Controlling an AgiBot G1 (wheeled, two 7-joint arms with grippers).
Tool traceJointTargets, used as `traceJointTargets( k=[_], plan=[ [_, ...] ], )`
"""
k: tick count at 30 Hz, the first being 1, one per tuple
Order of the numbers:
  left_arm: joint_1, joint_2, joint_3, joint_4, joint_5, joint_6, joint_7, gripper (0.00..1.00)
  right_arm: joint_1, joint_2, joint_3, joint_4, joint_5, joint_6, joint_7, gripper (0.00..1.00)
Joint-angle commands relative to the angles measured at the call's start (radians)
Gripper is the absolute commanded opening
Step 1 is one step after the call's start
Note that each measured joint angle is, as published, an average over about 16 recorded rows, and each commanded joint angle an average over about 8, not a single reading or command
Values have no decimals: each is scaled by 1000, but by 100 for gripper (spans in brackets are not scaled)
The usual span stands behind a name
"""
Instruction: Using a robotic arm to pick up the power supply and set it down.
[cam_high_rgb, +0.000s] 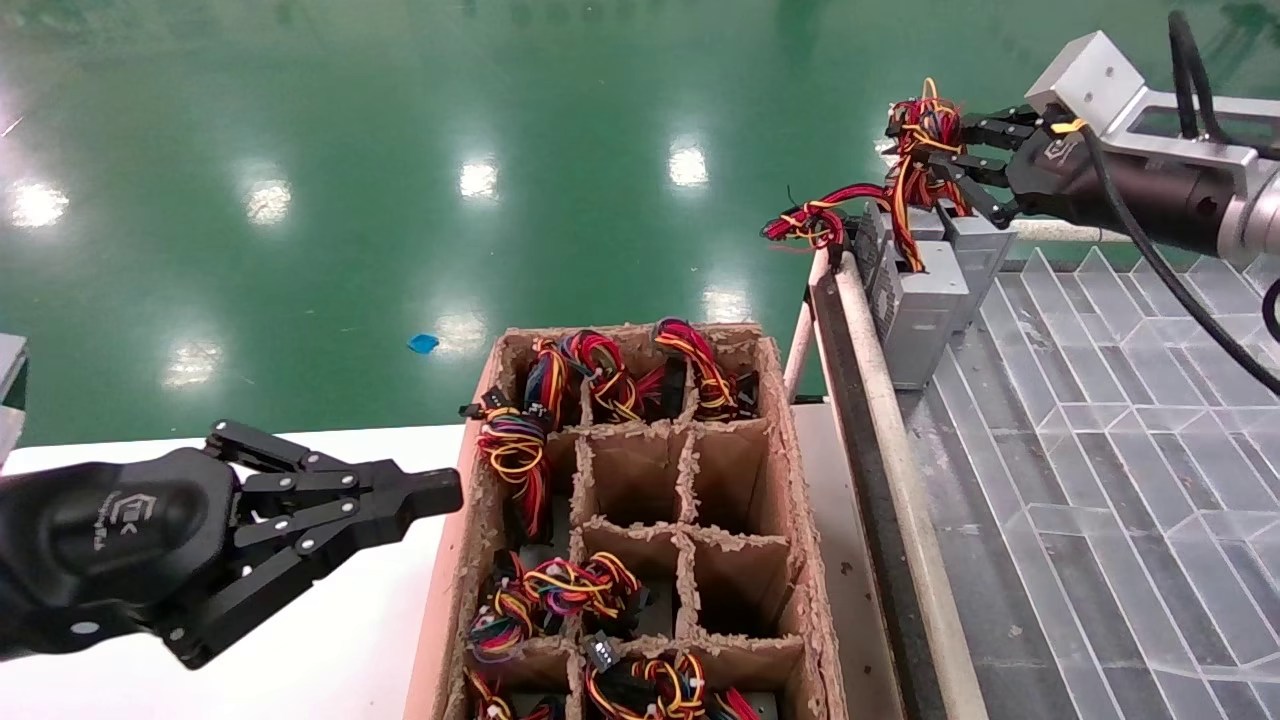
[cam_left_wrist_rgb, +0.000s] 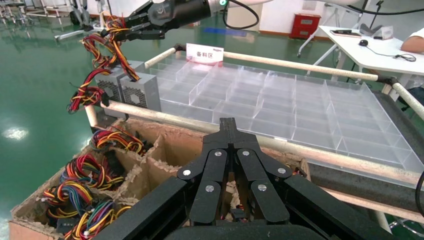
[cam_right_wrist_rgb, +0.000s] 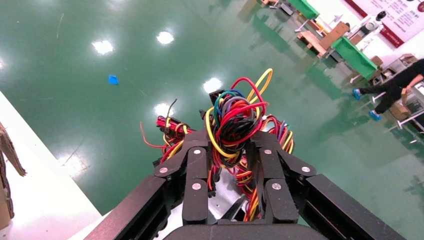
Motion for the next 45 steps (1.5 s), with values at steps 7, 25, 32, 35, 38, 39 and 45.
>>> traceJointTargets(
  k=[7,25,32,35,38,39,45],
  plan=[
    [0,0,0,0,0,0,0,0,27,-19,-14,-28,-20,-8,-22,100],
    [0,0,0,0,0,0,0,0,51,-38,-35,-16,-54,33,-37,100],
    [0,0,0,0,0,0,0,0,22,-16,-4,47,-5,11,-54,100],
    [0,0,0,0,0,0,0,0,1,-4,20,88,33,-16,-65,100],
    [0,0,0,0,0,0,0,0,-24,10,44,127,74,-50,-71,100],
    [0,0,0,0,0,0,0,0,-31,13,49,139,84,-58,-70,100],
    [0,0,0,0,0,0,0,0,-78,34,53,210,127,-83,-26,100]
  ],
)
